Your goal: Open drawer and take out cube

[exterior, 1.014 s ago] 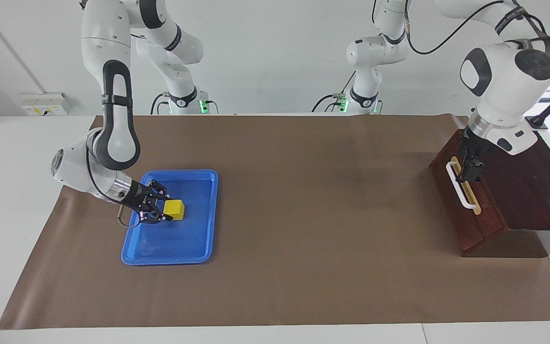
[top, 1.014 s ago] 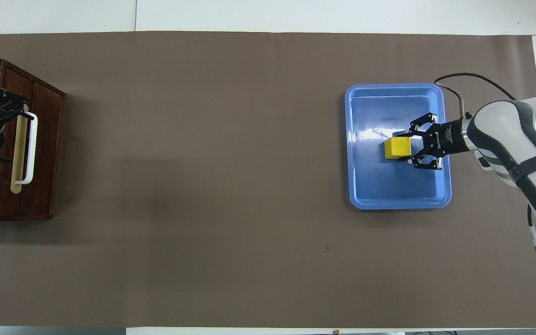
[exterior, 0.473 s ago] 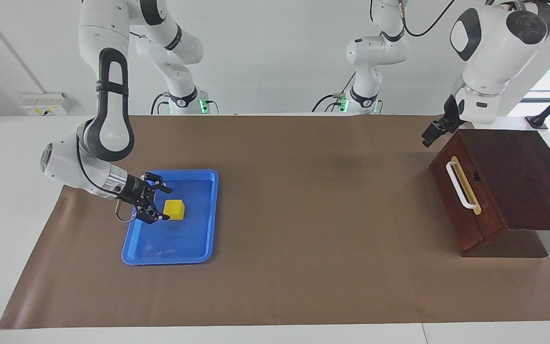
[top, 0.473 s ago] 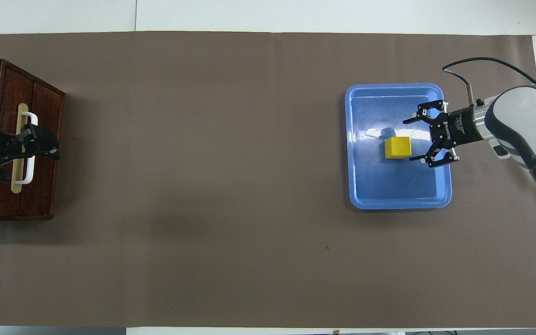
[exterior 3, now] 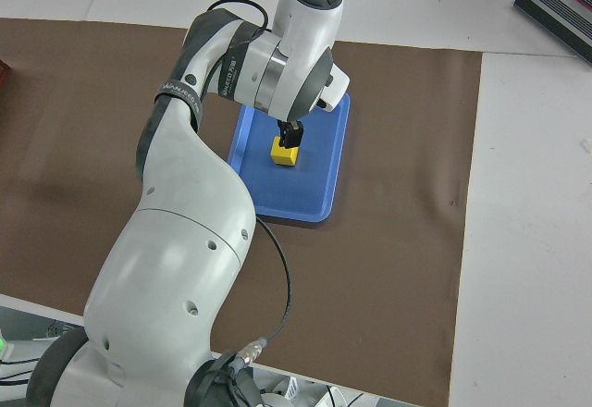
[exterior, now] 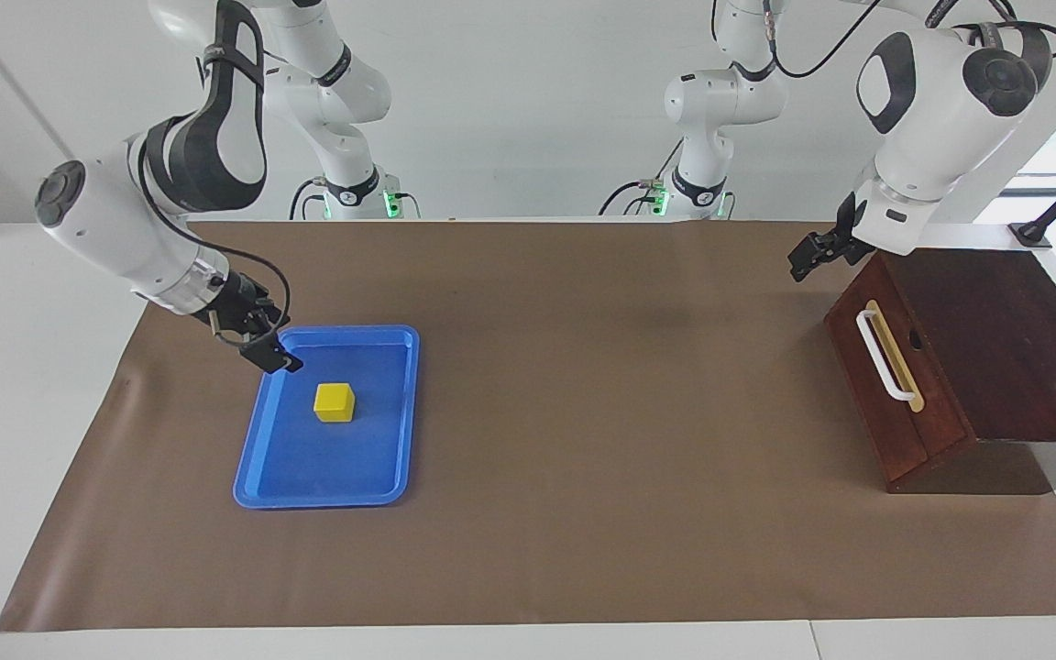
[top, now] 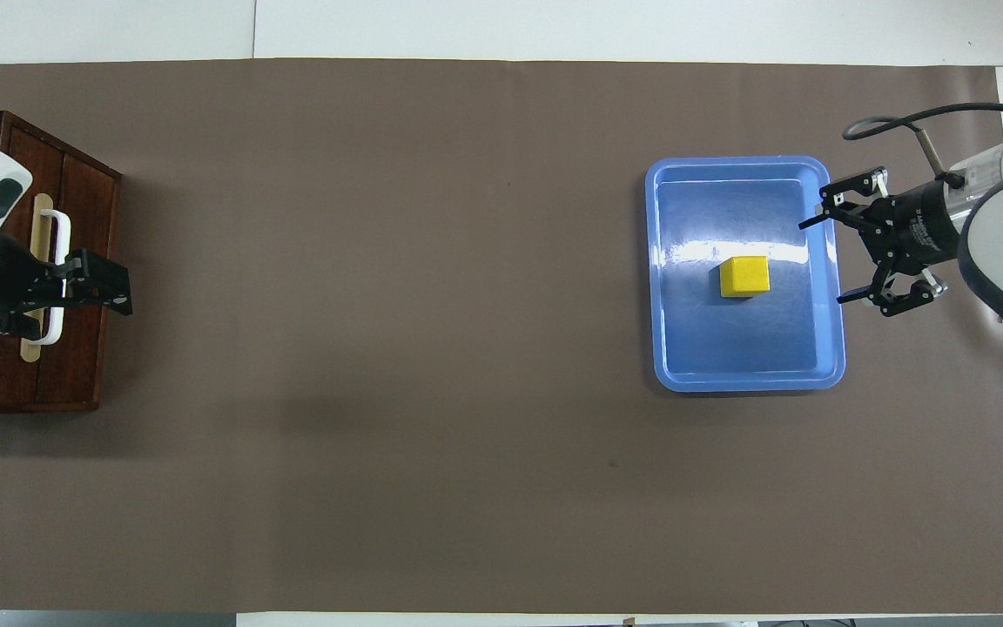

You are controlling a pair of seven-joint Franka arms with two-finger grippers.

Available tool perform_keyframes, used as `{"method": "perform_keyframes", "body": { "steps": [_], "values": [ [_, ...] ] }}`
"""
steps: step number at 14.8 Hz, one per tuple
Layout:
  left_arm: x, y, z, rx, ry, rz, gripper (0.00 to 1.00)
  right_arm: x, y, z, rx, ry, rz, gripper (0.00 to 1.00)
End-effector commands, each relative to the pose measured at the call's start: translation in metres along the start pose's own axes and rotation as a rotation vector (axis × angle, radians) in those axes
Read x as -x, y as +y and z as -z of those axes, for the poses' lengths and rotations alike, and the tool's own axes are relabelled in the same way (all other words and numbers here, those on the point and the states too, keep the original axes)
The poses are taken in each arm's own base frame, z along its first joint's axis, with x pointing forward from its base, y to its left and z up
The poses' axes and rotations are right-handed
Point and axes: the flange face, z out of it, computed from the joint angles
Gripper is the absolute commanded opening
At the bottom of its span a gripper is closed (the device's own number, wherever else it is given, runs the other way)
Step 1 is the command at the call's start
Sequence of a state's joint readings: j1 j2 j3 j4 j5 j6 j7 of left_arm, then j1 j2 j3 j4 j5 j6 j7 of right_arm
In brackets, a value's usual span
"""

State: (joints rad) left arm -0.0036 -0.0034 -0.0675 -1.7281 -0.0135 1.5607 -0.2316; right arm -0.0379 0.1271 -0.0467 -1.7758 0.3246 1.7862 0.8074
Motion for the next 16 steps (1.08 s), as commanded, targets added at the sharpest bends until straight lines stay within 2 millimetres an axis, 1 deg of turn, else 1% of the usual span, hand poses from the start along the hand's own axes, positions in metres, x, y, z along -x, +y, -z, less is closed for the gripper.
{"method": "perform_keyframes", "body": {
  "steps": [1,2,3,4,5,6,8,10,11,13,16],
  "values": [
    [-0.012,0.002,0.027,0.028,-0.013,-0.094,1.00,0.008,0.022,0.034,0.059,0.088,0.320,1.00],
    [-0.008,0.007,0.031,0.028,0.001,-0.106,1.00,0.014,0.027,0.047,0.088,0.130,0.411,1.00],
    [-0.004,0.004,0.025,0.025,-0.003,-0.146,1.00,0.027,0.036,0.065,0.145,0.158,0.525,1.00],
    [-0.005,0.002,0.025,0.026,0.003,-0.192,1.00,0.037,0.043,0.073,0.178,0.159,0.585,1.00],
    [-0.006,0.000,0.026,0.027,0.013,-0.191,1.00,0.044,0.049,0.078,0.193,0.142,0.638,1.00],
    [-0.006,0.001,0.025,0.024,0.014,-0.189,1.00,0.047,0.051,0.078,0.205,0.127,0.707,1.00],
    [-0.005,0.003,0.026,0.021,0.013,-0.189,1.00,0.045,0.052,0.081,0.235,0.138,0.799,1.00],
    [-0.006,0.003,0.030,0.023,0.028,-0.187,1.00,0.042,0.050,0.083,0.308,0.167,0.891,1.00],
    [-0.005,0.003,0.031,0.021,0.025,-0.189,1.00,0.045,0.047,0.083,0.346,0.175,0.949,1.00],
    [-0.005,0.006,0.033,0.019,0.040,-0.201,1.00,0.048,0.043,0.084,0.348,0.178,0.961,1.00],
    [-0.007,0.006,0.041,0.024,0.074,-0.207,1.00,0.050,0.040,0.087,0.332,0.182,0.949,1.00]
  ]
}}
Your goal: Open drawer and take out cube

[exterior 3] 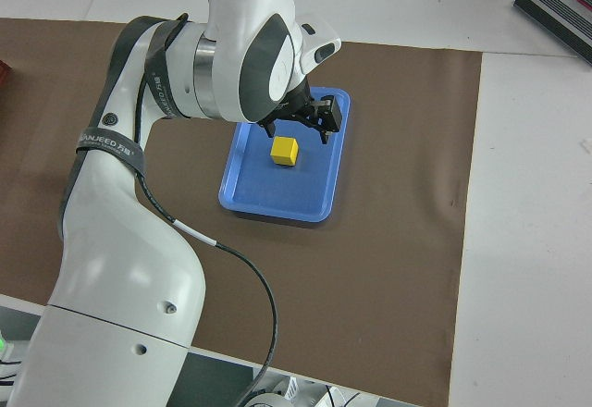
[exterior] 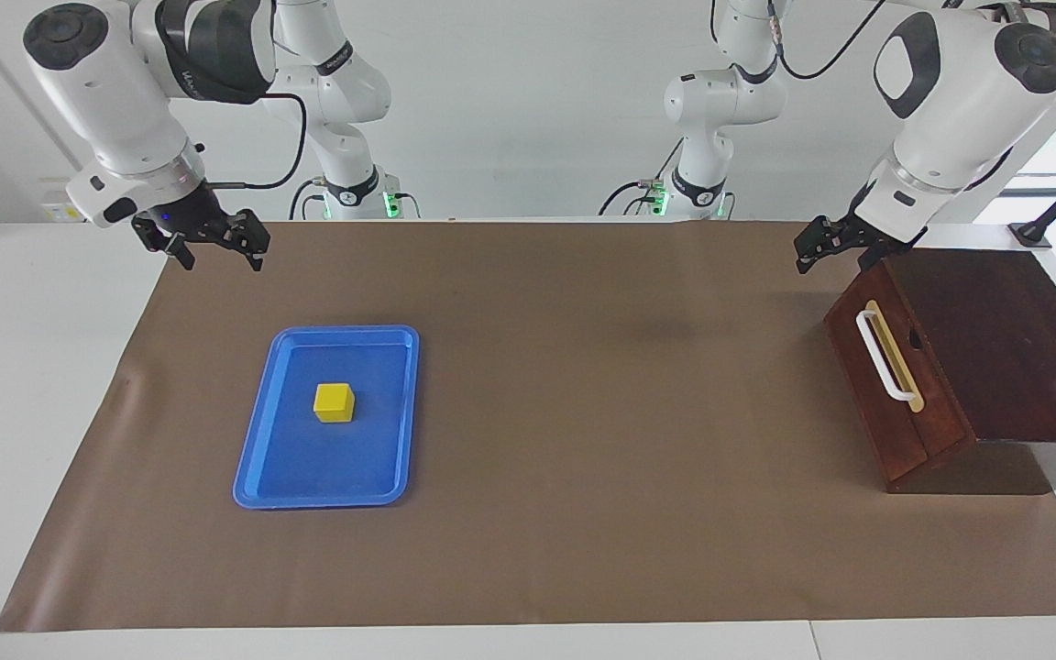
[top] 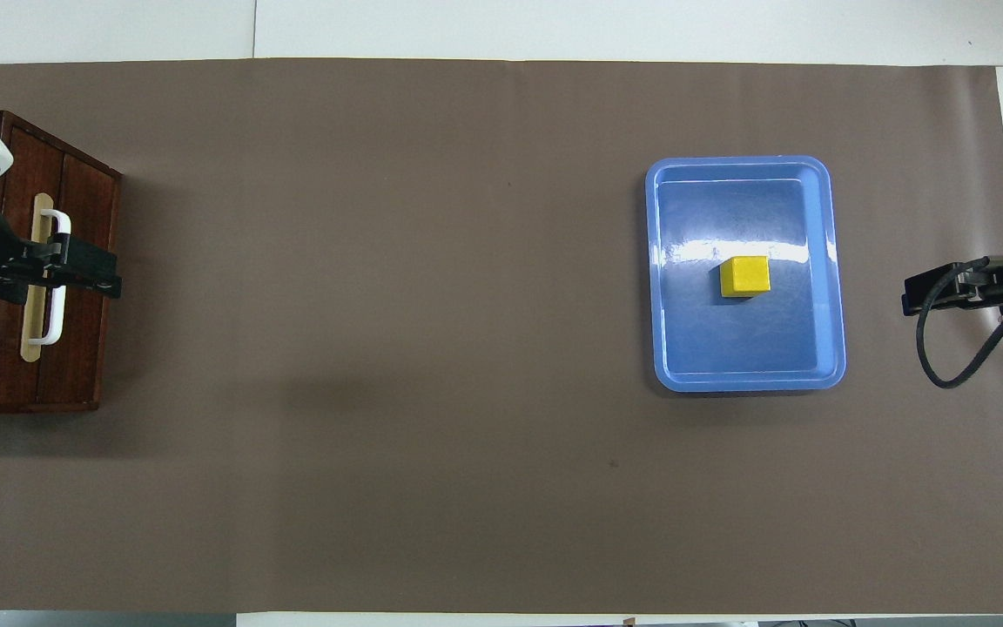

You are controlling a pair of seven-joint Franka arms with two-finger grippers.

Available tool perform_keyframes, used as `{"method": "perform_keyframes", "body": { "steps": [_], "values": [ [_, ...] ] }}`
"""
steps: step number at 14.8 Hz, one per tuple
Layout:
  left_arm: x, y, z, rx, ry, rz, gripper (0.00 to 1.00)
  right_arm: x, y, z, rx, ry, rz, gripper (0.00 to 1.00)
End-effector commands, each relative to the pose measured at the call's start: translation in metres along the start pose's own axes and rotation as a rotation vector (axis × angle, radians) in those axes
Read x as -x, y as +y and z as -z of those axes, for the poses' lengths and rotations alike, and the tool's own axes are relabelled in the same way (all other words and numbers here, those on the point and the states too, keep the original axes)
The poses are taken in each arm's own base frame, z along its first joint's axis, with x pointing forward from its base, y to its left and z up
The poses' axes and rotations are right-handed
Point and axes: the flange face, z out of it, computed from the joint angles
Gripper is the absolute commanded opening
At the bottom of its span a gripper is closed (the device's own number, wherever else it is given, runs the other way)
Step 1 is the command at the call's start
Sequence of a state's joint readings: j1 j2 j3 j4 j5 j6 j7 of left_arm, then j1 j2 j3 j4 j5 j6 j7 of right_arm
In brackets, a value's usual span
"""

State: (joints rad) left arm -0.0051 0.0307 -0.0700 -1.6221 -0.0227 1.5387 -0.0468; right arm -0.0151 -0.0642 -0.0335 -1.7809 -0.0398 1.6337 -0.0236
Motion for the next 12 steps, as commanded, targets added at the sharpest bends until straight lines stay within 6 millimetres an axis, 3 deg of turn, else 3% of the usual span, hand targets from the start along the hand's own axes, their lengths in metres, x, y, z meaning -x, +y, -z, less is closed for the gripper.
{"method": "perform_keyframes", "body": {
  "steps": [1,12],
  "values": [
    [0.001,0.002,0.012,0.004,0.034,-0.020,1.00,-0.002,0.000,0.004,0.012,0.012,0.007,1.00],
    [0.005,0.002,0.018,0.004,0.057,-0.028,1.00,-0.005,-0.009,0.008,-0.032,0.008,-0.011,1.00]
  ]
}}
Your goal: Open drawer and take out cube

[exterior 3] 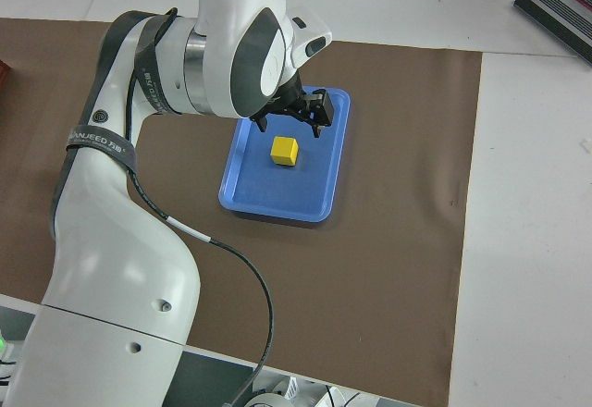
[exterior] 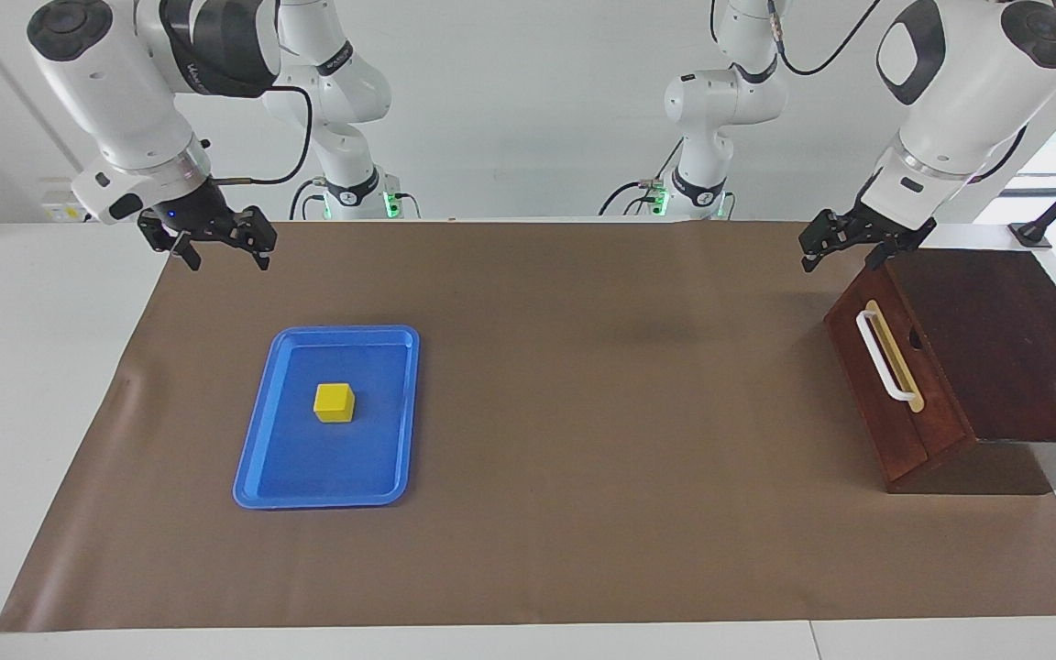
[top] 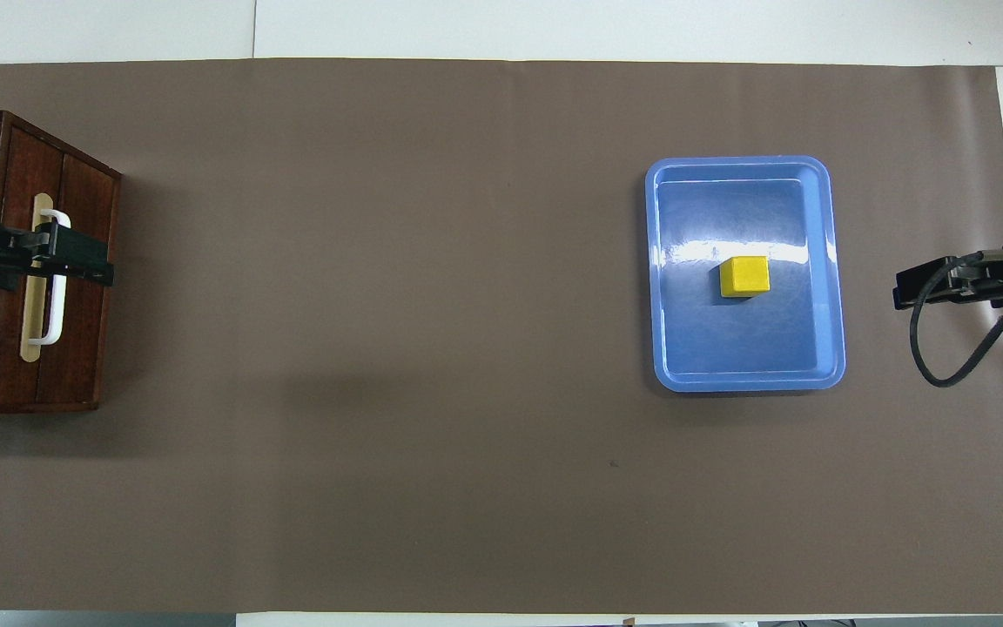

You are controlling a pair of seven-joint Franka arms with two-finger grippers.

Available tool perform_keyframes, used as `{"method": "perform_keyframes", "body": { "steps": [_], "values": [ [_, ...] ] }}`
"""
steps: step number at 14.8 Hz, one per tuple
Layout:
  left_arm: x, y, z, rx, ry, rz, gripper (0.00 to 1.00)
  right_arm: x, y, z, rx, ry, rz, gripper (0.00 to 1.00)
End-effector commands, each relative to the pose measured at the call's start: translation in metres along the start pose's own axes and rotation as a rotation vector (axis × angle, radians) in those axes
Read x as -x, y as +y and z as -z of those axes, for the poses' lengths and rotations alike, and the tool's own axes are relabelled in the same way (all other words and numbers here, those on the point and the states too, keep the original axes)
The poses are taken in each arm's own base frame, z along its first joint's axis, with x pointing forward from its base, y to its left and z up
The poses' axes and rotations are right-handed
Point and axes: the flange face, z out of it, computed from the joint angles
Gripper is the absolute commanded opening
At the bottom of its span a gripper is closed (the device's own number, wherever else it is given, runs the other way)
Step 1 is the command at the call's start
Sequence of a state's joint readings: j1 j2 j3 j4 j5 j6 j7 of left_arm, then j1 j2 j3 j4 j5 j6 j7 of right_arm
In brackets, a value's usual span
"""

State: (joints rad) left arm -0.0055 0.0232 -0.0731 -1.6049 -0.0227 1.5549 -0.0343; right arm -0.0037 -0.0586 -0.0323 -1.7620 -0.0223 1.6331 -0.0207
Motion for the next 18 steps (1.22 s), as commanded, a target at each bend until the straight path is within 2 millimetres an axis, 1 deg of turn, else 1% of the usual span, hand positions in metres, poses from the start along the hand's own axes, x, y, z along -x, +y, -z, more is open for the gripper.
{"method": "perform_keyframes", "body": {
  "steps": [1,18],
  "values": [
    [0.0037,-0.0004,0.0044,0.003,0.016,-0.013,1.00,-0.0023,-0.0020,0.0026,-0.016,-0.003,-0.018,1.00],
    [0.0034,-0.0028,0.0039,0.005,0.016,-0.006,1.00,-0.0023,-0.0019,0.0013,-0.014,-0.005,-0.049,1.00]
  ]
}}
